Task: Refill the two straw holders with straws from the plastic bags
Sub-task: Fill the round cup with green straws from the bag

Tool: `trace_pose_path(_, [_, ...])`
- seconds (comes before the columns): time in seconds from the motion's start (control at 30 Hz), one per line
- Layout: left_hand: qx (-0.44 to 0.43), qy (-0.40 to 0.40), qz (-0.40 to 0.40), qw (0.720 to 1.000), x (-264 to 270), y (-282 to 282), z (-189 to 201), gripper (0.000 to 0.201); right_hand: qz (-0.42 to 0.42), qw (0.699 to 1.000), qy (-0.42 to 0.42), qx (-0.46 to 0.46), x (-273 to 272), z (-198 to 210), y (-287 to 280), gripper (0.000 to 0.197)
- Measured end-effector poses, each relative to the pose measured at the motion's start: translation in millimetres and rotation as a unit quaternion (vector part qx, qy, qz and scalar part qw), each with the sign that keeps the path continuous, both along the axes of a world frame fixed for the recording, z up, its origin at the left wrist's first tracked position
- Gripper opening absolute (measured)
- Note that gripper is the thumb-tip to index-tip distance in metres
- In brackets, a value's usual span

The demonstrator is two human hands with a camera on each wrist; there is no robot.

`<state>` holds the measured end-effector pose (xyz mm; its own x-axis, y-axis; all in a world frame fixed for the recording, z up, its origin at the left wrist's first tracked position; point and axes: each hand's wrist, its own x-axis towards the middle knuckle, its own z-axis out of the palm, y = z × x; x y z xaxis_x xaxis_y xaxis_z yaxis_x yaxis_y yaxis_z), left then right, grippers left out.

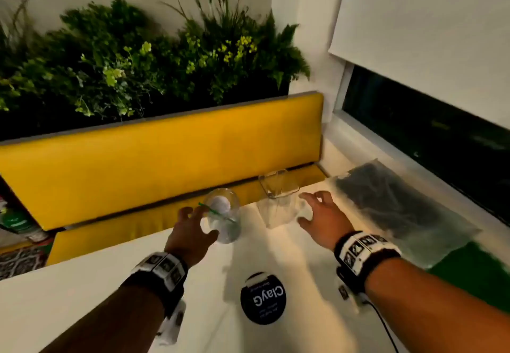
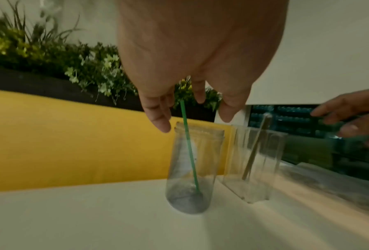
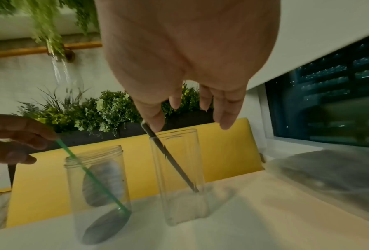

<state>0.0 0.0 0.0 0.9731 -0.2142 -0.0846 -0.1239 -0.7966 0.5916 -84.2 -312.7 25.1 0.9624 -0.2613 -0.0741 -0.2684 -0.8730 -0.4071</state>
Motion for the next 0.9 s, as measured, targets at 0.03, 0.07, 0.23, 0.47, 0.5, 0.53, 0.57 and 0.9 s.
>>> trace_pose_path(0.03, [0.01, 0.003, 0.009, 1.0, 9, -6, -7, 0.063, -0.001, 1.0, 0.005, -0.003, 17, -6, 1, 0.063])
trace_pose_path(0.07, [0.021, 0.007, 0.022, 1.0, 15, -12, -9, 0.064, -0.007, 1.0, 0.007, -0.008, 29, -8, 3, 0.065])
trace_pose_path(0.23, [0.062, 0.052, -0.022, 0.996, 42, -26, -38, 0.05, -0.006, 0.998, 0.067, -0.016, 76, -35, -7, 0.052])
trace_pose_path(0.47, [-0.013, -0.003, -0.035, 0.999, 35, -28, -50, 0.019, -0.017, 0.996, -0.045, 0.077, 66, -54, -9, 0.019])
trace_pose_path(0.5, [-0.026, -0.006, -0.042, 0.999, 27, -24, -50, 0.019, -0.024, 0.994, -0.053, 0.09, 55, -52, -9, 0.018])
trace_pose_path(0.53, [-0.038, -0.005, -0.052, 0.998, 16, -19, -50, 0.02, -0.032, 0.992, -0.061, 0.101, 40, -51, -9, 0.016])
trace_pose_path(0.57, [-0.05, -0.004, -0.063, 0.997, 5, -14, -51, 0.022, -0.039, 0.991, -0.069, 0.109, 25, -49, -9, 0.015])
trace_pose_path(0.9, [-0.063, 0.024, -0.076, 0.995, -100, 13, -65, 0.029, -0.046, 0.99, -0.063, 0.114, -84, -50, -8, 0.015])
